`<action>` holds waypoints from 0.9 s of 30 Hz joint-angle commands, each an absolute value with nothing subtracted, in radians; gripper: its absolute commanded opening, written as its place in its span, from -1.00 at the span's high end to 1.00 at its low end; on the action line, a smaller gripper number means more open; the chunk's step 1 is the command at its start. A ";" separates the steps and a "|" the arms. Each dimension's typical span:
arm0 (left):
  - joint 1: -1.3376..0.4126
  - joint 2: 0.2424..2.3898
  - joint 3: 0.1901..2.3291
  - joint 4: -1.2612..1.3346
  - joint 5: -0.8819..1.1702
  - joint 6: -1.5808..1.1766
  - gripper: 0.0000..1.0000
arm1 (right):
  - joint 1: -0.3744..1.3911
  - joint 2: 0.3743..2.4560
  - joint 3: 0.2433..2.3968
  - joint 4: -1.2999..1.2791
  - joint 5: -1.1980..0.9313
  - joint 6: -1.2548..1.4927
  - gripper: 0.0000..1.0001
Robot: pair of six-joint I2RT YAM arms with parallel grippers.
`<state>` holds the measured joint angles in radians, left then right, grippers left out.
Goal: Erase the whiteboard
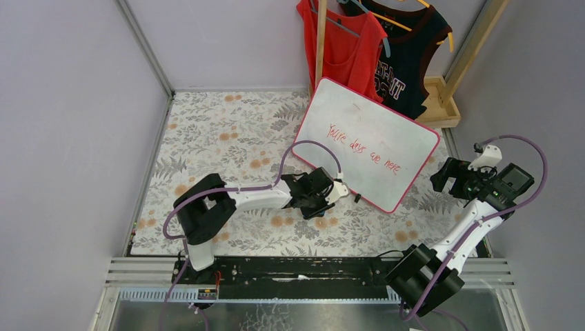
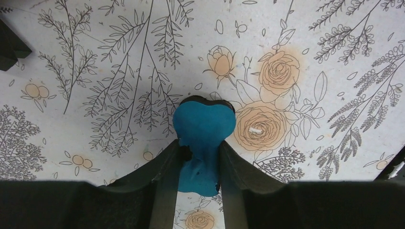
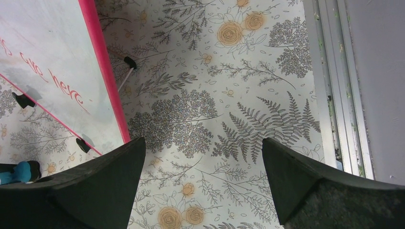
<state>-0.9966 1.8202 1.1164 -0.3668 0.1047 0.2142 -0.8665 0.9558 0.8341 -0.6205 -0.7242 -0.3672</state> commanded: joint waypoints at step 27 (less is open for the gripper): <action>-0.899 1.305 0.860 -0.042 -0.163 -0.071 1.00 | -0.871 0.979 0.829 -0.615 -0.748 -0.375 -0.95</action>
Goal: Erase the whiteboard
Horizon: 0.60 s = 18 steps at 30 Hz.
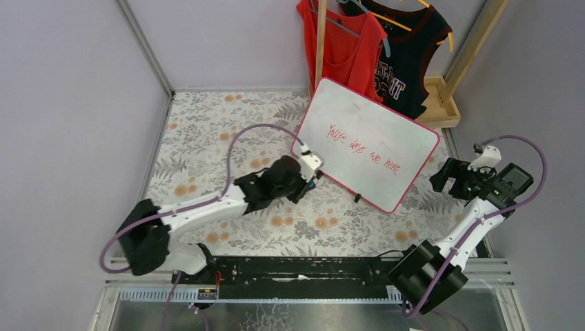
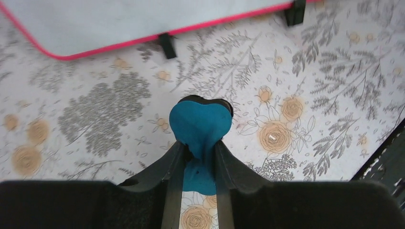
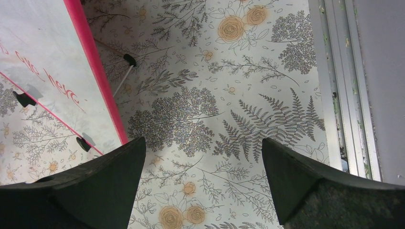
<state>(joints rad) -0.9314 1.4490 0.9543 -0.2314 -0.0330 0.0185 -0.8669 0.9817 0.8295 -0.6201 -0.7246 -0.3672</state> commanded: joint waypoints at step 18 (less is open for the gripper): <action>-0.826 1.105 0.698 0.206 -0.342 -0.195 1.00 | -0.871 1.266 1.154 -0.994 -1.051 -0.701 -0.81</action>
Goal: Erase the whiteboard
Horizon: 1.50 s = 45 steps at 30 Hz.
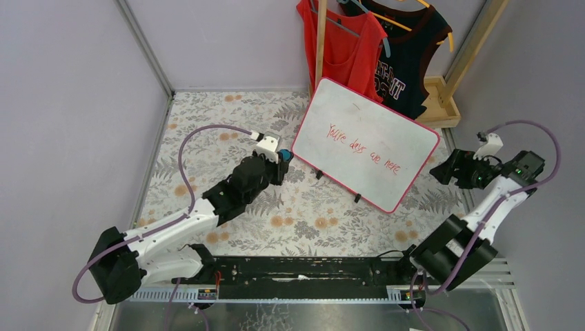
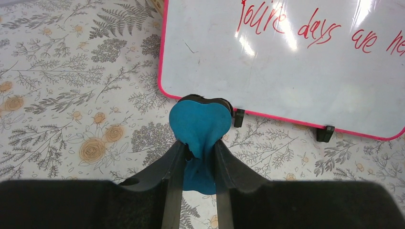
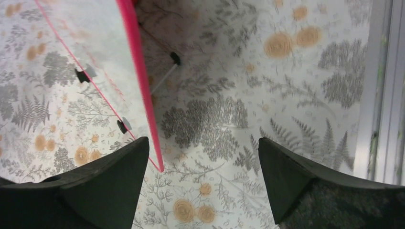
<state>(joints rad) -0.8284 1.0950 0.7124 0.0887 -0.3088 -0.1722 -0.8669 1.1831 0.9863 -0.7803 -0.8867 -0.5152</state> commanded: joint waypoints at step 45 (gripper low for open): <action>-0.820 1.372 0.638 0.551 -0.274 -0.223 1.00 | -0.738 1.567 1.436 -1.197 -1.258 -0.842 -0.42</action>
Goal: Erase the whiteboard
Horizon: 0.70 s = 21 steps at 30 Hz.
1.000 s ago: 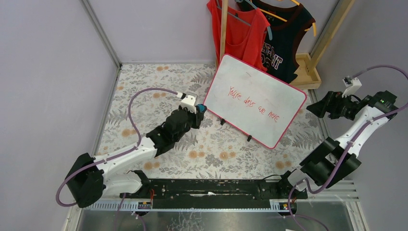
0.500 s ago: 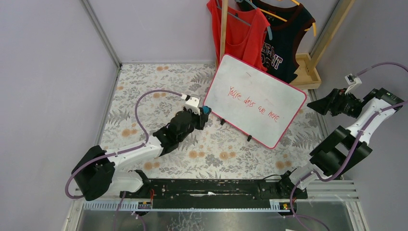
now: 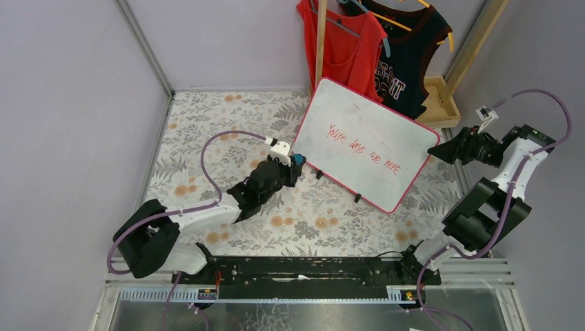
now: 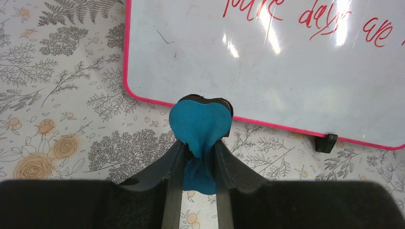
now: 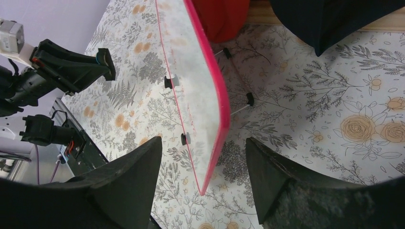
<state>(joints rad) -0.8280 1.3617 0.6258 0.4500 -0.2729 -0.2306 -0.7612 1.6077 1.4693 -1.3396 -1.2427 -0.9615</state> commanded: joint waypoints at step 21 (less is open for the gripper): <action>-0.800 1.463 0.689 0.606 -0.251 -0.214 1.00 | -0.643 1.554 1.343 -0.910 -1.210 -0.593 0.28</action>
